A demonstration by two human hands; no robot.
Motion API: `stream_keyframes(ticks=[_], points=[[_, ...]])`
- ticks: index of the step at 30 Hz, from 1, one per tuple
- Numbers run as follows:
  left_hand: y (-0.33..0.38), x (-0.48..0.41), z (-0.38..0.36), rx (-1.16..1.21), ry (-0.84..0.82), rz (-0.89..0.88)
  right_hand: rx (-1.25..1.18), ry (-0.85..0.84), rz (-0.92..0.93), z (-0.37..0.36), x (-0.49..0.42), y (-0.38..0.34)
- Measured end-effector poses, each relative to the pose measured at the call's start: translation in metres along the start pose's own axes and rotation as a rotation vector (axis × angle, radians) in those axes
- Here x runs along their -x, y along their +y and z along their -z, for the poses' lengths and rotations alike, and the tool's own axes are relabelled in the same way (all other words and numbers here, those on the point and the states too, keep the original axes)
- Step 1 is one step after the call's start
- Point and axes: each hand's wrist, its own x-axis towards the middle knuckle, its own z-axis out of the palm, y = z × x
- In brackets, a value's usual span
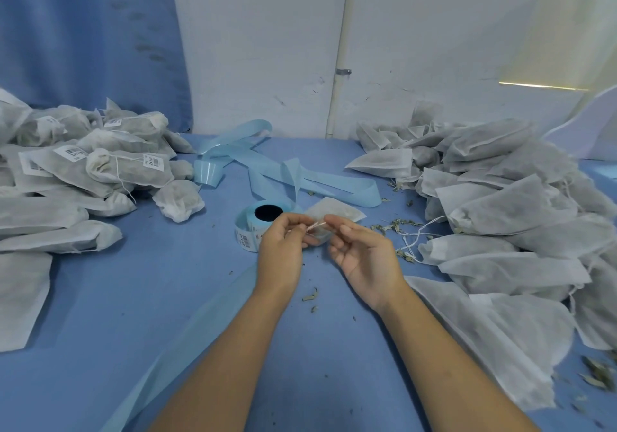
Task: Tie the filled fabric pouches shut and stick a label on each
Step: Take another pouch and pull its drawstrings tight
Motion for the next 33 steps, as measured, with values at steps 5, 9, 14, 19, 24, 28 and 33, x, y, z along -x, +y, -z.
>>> stream_keyframes(ticks=[5,9,14,19,24,28,33], points=[[0.0008,0.0014,-0.0014,-0.034,-0.017,0.021,-0.184,0.000,0.014,0.0014,-0.0028,0.0015],[0.0025,0.0038,-0.0041,-0.080,-0.040,-0.012,-0.177,0.016,0.051,0.0040,-0.0036,0.0023],[0.0008,0.0037,-0.0028,-0.118,-0.054,-0.049,-0.110,0.059,0.059,0.0034,-0.0027,0.0018],[0.0000,0.0037,-0.0027,-0.144,-0.083,-0.092,-0.063,0.091,0.103,0.0008,-0.0042,0.0030],[0.0030,0.0044,-0.0035,-0.153,-0.093,-0.098,-0.156,0.094,0.163,-0.0011,-0.0047,0.0027],[0.0022,0.0042,-0.0029,-0.163,-0.080,-0.075,-0.160,0.120,0.172,0.0004,-0.0048,0.0009],[0.0021,0.0043,-0.0031,-0.189,-0.066,-0.065,-0.173,0.102,0.155,-0.0007,-0.0038,0.0017]])
